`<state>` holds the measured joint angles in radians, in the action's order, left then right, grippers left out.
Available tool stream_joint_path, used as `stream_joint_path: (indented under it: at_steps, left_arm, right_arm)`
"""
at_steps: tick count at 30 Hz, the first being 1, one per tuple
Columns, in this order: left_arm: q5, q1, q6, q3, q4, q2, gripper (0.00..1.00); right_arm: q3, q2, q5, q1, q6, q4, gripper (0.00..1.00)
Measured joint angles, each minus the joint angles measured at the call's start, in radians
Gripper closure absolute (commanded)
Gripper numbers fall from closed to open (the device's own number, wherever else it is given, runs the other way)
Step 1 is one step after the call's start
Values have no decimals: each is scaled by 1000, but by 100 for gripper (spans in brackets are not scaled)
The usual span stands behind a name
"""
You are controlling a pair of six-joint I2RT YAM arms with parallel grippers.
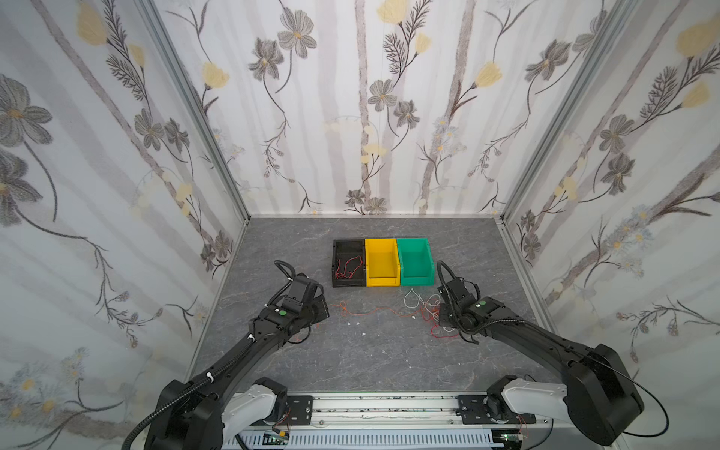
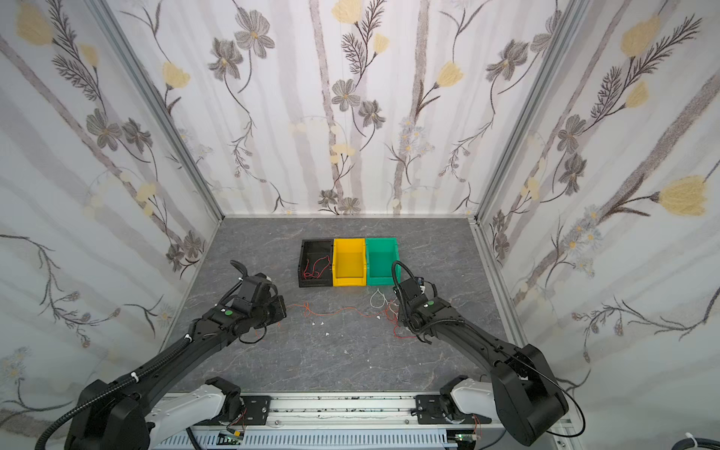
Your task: Untangle the cables
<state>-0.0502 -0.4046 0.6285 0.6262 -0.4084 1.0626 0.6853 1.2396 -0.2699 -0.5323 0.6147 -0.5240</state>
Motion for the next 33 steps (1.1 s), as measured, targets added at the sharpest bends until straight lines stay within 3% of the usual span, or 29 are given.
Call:
stream_joint_path:
  at_steps: [24, 29, 33]
  left_arm:
    - [132, 219, 19, 56, -169, -193, 100]
    - [117, 261, 17, 77, -180, -211, 100]
    - [32, 259, 6, 77, -163, -189, 100]
  right_arm:
    - [-42, -148, -6, 106, 17, -40, 99]
    - [-45, -167, 6, 115, 16, -37, 95]
    - [-37, -137, 82, 116, -8, -25, 90]
